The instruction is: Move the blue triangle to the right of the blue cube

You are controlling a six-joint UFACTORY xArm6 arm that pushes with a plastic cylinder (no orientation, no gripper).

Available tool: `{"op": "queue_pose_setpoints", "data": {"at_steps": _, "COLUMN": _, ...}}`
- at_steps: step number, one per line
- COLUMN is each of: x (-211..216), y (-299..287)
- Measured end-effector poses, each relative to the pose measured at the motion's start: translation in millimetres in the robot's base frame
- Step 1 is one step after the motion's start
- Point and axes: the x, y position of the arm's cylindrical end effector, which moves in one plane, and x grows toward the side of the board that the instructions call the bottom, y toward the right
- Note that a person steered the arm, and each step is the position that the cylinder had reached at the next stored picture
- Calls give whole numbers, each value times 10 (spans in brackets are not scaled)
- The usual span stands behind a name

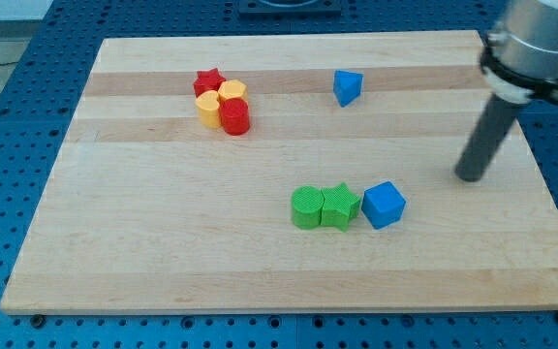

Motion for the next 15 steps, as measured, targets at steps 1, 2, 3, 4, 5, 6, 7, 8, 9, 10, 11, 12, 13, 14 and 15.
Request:
{"op": "queue_pose_setpoints", "data": {"at_steps": 1, "x": -200, "y": -667}}
{"op": "queue_pose_setpoints", "data": {"at_steps": 2, "x": -662, "y": -1341}}
{"op": "queue_pose_setpoints", "data": {"at_steps": 3, "x": -1229, "y": -1847}}
{"op": "queue_pose_setpoints", "data": {"at_steps": 4, "x": -1704, "y": -1697}}
{"op": "queue_pose_setpoints", "data": {"at_steps": 5, "x": -1767, "y": -1213}}
{"op": "queue_pose_setpoints", "data": {"at_steps": 6, "x": -1598, "y": -787}}
{"op": "queue_pose_setpoints", "data": {"at_steps": 7, "x": -1347, "y": -611}}
{"op": "queue_pose_setpoints", "data": {"at_steps": 8, "x": -1651, "y": -609}}
{"op": "queue_pose_setpoints", "data": {"at_steps": 9, "x": -2297, "y": -665}}
{"op": "queue_pose_setpoints", "data": {"at_steps": 10, "x": -2338, "y": -1100}}
{"op": "queue_pose_setpoints", "data": {"at_steps": 11, "x": -2078, "y": -1384}}
{"op": "queue_pose_setpoints", "data": {"at_steps": 12, "x": -1724, "y": -1486}}
{"op": "queue_pose_setpoints", "data": {"at_steps": 13, "x": -1482, "y": -1482}}
{"op": "queue_pose_setpoints", "data": {"at_steps": 14, "x": -1465, "y": -1244}}
{"op": "queue_pose_setpoints", "data": {"at_steps": 15, "x": -1465, "y": -903}}
